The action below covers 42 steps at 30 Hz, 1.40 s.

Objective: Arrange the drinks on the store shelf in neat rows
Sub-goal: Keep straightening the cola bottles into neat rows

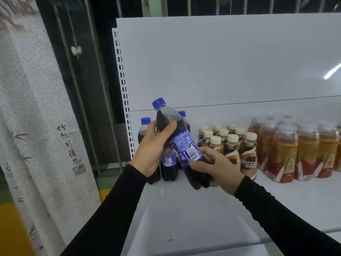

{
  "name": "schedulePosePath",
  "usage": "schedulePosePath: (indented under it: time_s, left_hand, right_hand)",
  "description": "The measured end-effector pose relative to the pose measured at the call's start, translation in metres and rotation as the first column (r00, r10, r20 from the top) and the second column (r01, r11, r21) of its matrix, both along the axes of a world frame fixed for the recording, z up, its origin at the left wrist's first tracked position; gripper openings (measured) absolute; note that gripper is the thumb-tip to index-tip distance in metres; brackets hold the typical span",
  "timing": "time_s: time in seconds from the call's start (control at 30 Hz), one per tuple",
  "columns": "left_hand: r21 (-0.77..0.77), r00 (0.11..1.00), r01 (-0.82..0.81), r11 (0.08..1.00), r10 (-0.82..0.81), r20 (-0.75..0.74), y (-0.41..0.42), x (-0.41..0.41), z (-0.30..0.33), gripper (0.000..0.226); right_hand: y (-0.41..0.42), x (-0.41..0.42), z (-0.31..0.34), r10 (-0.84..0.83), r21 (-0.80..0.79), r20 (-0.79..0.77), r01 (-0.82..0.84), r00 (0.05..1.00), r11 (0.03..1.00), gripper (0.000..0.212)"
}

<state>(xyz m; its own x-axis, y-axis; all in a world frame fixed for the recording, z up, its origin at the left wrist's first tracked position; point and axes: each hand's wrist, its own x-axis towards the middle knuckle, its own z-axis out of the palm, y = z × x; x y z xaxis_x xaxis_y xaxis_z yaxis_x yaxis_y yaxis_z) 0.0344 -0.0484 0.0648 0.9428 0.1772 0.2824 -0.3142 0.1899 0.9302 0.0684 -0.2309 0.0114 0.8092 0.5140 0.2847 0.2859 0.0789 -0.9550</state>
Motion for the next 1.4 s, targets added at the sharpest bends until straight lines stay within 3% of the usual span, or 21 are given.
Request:
schedulePosePath:
  time_s: [0.1, 0.2, 0.3, 0.4, 0.47, 0.57, 0.7, 0.83, 0.9, 1.1, 1.2, 1.4]
  left_hand:
    - [-0.104, 0.998, 0.057, 0.993, -0.057, 0.003, 0.002, 0.003, 0.0, 0.052]
    - [-0.096, 0.999, 0.044, 0.994, -0.044, 0.0, 0.005, 0.006, -0.001, 0.047]
    - [-0.07, 1.0, -0.019, 0.997, 0.02, 0.002, 0.006, 0.005, -0.004, 0.049]
    - [-0.049, 0.993, -0.118, 0.992, 0.118, -0.007, 0.01, 0.006, -0.004, 0.051]
    - [-0.034, 0.988, -0.156, 0.987, 0.156, -0.004, 0.012, 0.006, -0.004, 0.052]
    - [0.005, 0.987, -0.162, 0.987, 0.162, 0.016, 0.013, 0.004, -0.005, 0.053]
    - [0.038, 0.993, -0.115, 0.993, 0.114, 0.023, 0.017, -0.002, -0.005, 0.055]
    - [-0.083, 0.998, -0.058, 0.995, 0.056, -0.026, 0.026, -0.003, -0.002, 0.042]
    - [-0.078, 0.998, -0.069, 0.995, 0.067, -0.021, 0.028, -0.004, -0.003, 0.044]
    - [-0.009, 0.985, -0.17, 0.985, 0.17, 0.017, 0.022, -0.003, -0.004, 0.053]
    - [0.039, 0.98, -0.197, 0.98, 0.196, 0.034, 0.019, -0.004, -0.002, 0.059]
    - [0.009, 0.994, -0.112, 0.994, 0.112, 0.018, 0.021, -0.005, 0.002, 0.055]
  right_hand:
    - [0.003, -0.001, 0.001, 0.108, 0.079, -0.157, -0.097, 0.982, 0.992, 0.038]
    - [0.004, 0.003, -0.006, 0.138, 0.059, -0.186, -0.129, 0.973, 0.99, 0.038]
    - [0.004, 0.004, -0.012, 0.046, -0.05, -0.032, -0.047, 0.998, 0.998, 0.042]
    - [0.006, 0.002, -0.015, -0.024, -0.199, 0.192, 0.063, 0.981, 0.978, 0.069]
    - [0.008, 0.003, -0.018, -0.041, -0.244, 0.256, 0.106, 0.966, 0.964, 0.082]
    - [0.011, 0.002, -0.021, -0.047, -0.147, 0.192, 0.076, 0.98, 0.986, 0.067]
    - [0.013, 0.0, -0.024, 0.071, -0.03, 0.04, -0.069, 0.997, 0.997, 0.05]
    - [0.014, 0.001, -0.025, 0.186, 0.084, -0.13, -0.176, 0.974, 0.981, 0.057]
    - [0.016, -0.001, -0.024, 0.207, 0.098, -0.174, -0.193, 0.963, 0.976, 0.05]
    - [0.024, -0.014, -0.013, 0.058, -0.245, 0.151, -0.02, 0.987, 0.969, 0.053]
    - [0.024, -0.011, -0.017, 0.0, -0.205, 0.196, 0.042, 0.981, 0.978, 0.058]
    - [0.017, -0.009, -0.019, 0.111, 0.008, 0.017, -0.111, 0.994, 0.994, 0.053]
